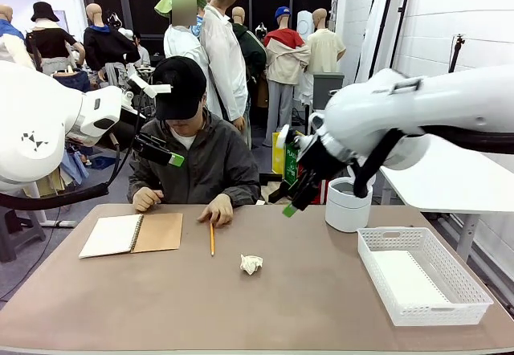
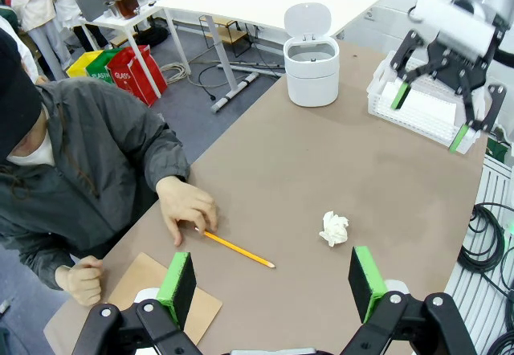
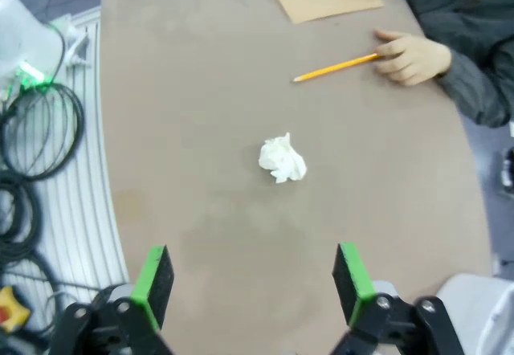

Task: Sort the paper based on its condition.
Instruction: If a person hands you a paper, place it in the Organizing basket , and if it's crumpled, put it in the Trash can.

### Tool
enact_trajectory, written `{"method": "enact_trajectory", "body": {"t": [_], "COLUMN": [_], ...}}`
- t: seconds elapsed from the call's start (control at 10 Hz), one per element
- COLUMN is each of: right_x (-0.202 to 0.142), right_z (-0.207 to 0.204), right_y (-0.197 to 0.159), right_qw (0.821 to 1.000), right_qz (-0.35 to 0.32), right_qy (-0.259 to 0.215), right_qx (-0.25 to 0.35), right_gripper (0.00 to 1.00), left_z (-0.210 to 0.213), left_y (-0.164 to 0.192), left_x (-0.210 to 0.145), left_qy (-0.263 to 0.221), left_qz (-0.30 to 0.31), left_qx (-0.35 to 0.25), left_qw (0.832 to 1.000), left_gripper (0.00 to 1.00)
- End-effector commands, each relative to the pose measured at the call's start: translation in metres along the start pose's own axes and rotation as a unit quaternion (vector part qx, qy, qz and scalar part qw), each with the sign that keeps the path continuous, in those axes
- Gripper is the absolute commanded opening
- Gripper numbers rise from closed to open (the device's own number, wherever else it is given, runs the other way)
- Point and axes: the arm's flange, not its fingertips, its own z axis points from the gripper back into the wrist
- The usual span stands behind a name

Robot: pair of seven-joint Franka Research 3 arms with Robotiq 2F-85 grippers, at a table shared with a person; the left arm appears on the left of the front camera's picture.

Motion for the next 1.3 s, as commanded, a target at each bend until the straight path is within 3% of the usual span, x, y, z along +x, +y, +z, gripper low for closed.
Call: {"method": "enact_trajectory", "body": {"t": [0.0,0.5,0.6,1.2], "right_x": [0.011,0.011,0.008,0.009], "right_z": [-0.027,-0.061,-0.061,-0.062], "right_y": [-0.007,-0.002,-0.002,-0.001], "right_qw": [0.999,0.995,0.997,0.997], "right_qz": [0.014,0.019,0.036,0.031], "right_qy": [0.039,0.091,0.066,0.074], "right_qx": [-0.013,-0.032,-0.016,-0.021], "right_gripper": [1.0,1.0,1.0,1.0], "left_z": [-0.001,-0.001,-0.001,-0.001], "left_y": [0.001,0.001,0.001,0.001], "left_x": [-0.002,-0.002,-0.002,-0.002], "left_qy": [0.002,0.002,0.002,0.002], "left_qz": [-0.005,-0.005,-0.005,-0.005], "left_qx": [-0.002,-0.002,-0.002,-0.002], "left_qw": [1.0,1.0,1.0,1.0], "left_gripper": [1.0,1.0,1.0,1.0]}}
